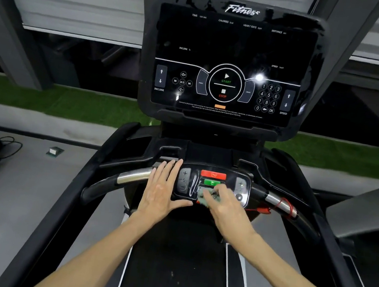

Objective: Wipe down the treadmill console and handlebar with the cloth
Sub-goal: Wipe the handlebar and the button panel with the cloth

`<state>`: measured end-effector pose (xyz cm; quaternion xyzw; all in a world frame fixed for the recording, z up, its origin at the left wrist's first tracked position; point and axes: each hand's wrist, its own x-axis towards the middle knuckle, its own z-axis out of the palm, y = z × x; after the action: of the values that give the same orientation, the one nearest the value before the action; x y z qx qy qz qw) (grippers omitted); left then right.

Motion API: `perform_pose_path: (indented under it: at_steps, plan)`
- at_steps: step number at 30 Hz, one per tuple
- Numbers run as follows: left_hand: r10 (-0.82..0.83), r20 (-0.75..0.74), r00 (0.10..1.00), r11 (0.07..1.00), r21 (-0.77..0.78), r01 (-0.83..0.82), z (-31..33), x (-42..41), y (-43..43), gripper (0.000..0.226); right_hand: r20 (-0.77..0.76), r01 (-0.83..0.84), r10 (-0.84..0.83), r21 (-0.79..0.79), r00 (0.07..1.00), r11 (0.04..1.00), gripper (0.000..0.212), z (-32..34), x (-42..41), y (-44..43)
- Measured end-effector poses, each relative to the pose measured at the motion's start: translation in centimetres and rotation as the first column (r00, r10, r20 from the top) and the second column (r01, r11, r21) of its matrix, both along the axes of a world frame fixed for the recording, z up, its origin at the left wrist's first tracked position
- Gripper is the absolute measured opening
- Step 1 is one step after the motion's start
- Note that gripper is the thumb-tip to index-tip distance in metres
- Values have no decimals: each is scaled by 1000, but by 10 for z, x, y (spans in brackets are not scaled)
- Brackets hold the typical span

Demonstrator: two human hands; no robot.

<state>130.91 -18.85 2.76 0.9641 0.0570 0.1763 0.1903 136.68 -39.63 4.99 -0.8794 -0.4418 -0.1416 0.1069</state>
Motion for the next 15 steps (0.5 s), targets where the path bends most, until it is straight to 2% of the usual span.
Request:
perform_pose_path:
  at_steps: [2,5,11,15]
  plan:
    - [2,10,1000,1000,-13,-2,0,-1,0,112,0,-41,41,-31,999,999,64,-6,-10,-4]
    - [2,16,1000,1000,-14,-1,1,0,-1,112,17,-45,46,-51,999,998,53,7,2,3]
    - [-10,19,1000,999,-31,11,4,-2,0,112,42,121,-125,88,991,989,47,40,29,31]
    - [-6,27,1000,999,-38,7,7,-2,-2,111,-22,26,-25,52,999,998,47,13,1,27]
